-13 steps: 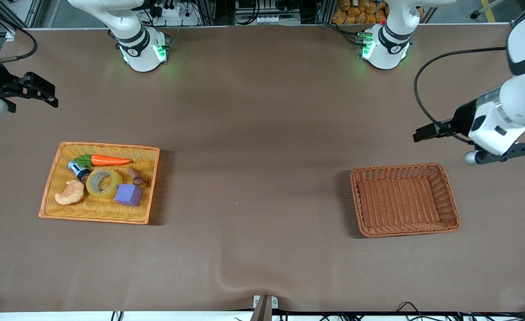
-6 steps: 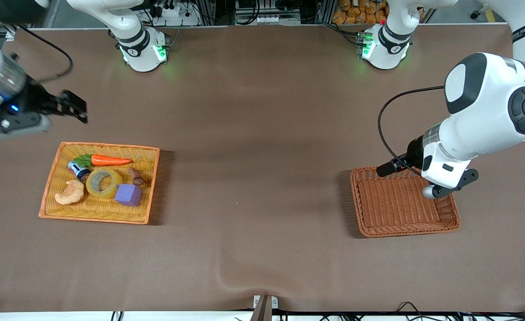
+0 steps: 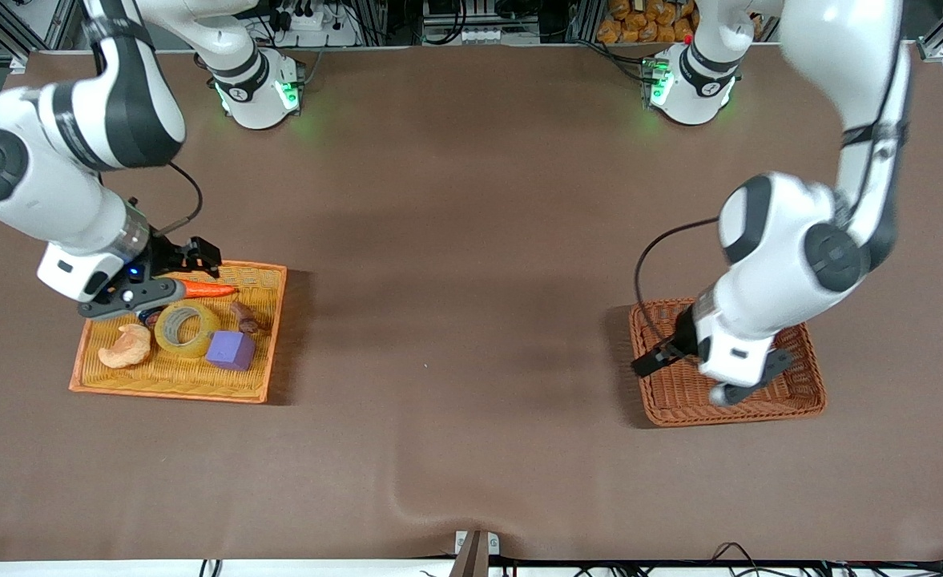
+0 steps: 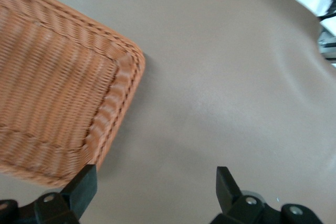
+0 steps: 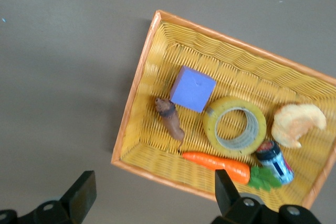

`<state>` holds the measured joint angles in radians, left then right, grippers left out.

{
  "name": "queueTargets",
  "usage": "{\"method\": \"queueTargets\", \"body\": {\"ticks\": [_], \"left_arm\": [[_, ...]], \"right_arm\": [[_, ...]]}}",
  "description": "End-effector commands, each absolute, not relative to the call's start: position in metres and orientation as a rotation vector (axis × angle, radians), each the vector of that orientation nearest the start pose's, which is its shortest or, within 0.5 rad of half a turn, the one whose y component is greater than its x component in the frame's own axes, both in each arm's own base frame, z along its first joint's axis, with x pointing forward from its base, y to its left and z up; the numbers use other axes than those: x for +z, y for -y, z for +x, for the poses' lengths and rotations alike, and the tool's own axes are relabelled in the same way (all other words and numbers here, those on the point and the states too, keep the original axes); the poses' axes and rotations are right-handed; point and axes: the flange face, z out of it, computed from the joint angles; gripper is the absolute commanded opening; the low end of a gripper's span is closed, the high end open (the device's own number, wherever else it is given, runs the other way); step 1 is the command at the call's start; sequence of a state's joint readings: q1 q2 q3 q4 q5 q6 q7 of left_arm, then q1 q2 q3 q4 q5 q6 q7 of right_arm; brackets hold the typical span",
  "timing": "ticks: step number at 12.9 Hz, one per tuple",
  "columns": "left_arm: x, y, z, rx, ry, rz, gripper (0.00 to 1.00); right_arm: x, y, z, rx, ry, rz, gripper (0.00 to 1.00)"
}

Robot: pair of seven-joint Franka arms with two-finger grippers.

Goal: Transfer tape with both arms
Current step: 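Reach the right gripper to the tape roll while the left gripper lowers, then grasp the yellow tape roll with the right gripper while the left gripper rises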

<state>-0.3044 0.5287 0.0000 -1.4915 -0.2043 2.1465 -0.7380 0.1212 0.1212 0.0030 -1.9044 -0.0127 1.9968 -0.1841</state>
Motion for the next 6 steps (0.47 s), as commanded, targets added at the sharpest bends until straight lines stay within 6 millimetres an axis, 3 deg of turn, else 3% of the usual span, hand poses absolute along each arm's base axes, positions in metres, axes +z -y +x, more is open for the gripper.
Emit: {"method": "queueTargets", "body": {"ticks": [1,4,6], "left_arm": [[0.363,0.234,0.694,-0.031,0.977,-3.248,1.00],[0.330,0.258,0.700,-0.017,1.012,-3.223,1.00],[0.316,0.273,0.694,-0.003,0.963,-3.214,1.00]], "right_arm": [[0.380,-0.039,0.602,-0.007,0.659,-3.060,1.00],[0.330,-0.016,0.616,-0.014,0.757,-3.039,1.00],[0.313,-0.019,0.614,0.030,0.845,-3.008,1.00]]}}
